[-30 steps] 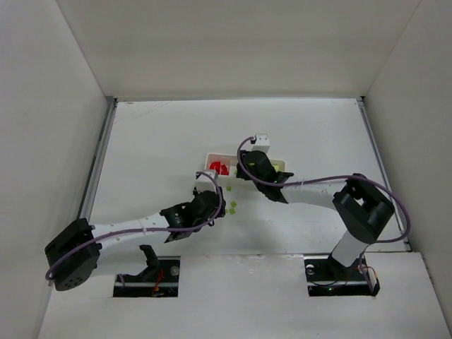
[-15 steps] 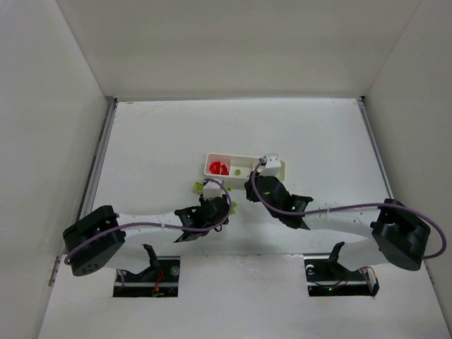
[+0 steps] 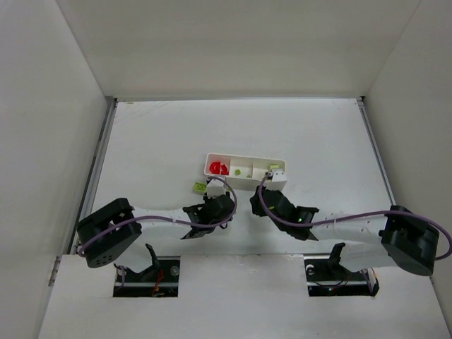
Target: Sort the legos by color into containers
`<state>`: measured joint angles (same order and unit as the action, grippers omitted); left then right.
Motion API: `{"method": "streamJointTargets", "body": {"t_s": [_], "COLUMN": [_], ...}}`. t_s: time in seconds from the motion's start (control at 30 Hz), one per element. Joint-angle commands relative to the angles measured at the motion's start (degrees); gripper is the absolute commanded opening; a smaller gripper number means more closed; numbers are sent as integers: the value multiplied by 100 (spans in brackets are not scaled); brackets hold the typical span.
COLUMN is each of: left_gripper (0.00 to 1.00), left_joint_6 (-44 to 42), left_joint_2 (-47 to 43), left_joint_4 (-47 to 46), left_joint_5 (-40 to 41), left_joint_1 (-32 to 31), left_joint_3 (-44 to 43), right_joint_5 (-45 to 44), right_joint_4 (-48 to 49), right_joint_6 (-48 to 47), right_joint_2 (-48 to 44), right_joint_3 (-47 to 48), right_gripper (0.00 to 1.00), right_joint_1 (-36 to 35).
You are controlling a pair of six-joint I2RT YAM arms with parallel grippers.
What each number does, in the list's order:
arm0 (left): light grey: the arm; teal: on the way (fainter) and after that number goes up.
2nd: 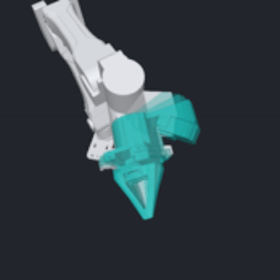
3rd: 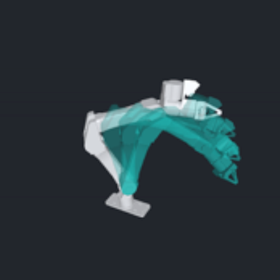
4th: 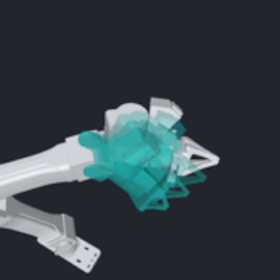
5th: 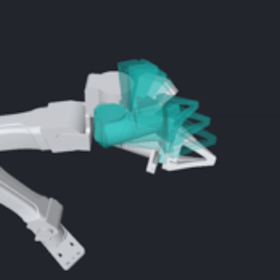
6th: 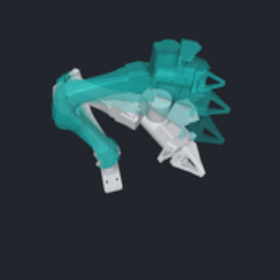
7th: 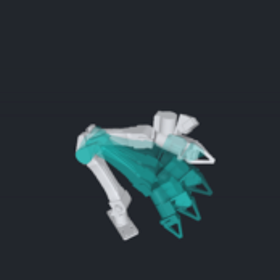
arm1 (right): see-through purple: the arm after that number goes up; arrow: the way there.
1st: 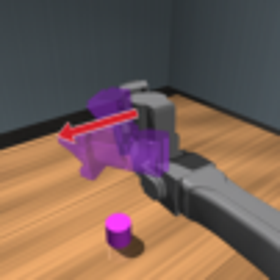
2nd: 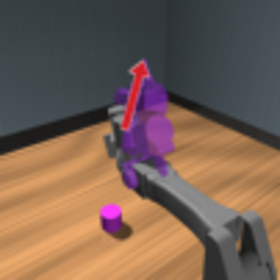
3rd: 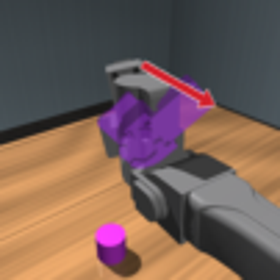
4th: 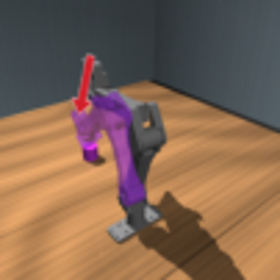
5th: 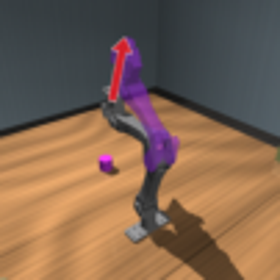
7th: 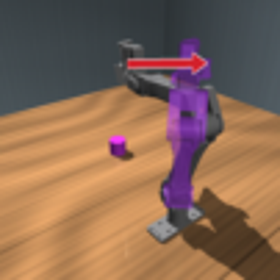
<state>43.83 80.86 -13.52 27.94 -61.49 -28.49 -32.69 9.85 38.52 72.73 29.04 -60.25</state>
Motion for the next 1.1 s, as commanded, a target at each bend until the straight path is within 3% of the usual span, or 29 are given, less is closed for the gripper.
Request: {"method": "streamJointTargets", "body": {"t_s": [0.0,0.27,0.43,0.53,1.07], "left_gripper": [32,24,34,35,19], "left_joint_6": [125,99,108,134,240], "left_joint_2": [140,202,71,70,492], "left_joint_4": [-19,340,657,841,1097], "left_joint_5": [62,53,299,361,660], "left_joint_1": [10,-51,-51,-147,-324], "left_joint_3": [-183,-289,-315,-420,-763], "right_joint_5": [-133,-106,-106,-106,-98], "right_joint_4": [96,96,123,132,193], "right_joint_6": [155,305,331,358,445], "right_joint_2": [-145,-294,-303,-268,-392], "right_joint_3": [-108,-276,-302,-328,-487], "right_gripper": [37,40,43,43,46], "right_joint_1": [-105,-211,-290,-316,-544]}}
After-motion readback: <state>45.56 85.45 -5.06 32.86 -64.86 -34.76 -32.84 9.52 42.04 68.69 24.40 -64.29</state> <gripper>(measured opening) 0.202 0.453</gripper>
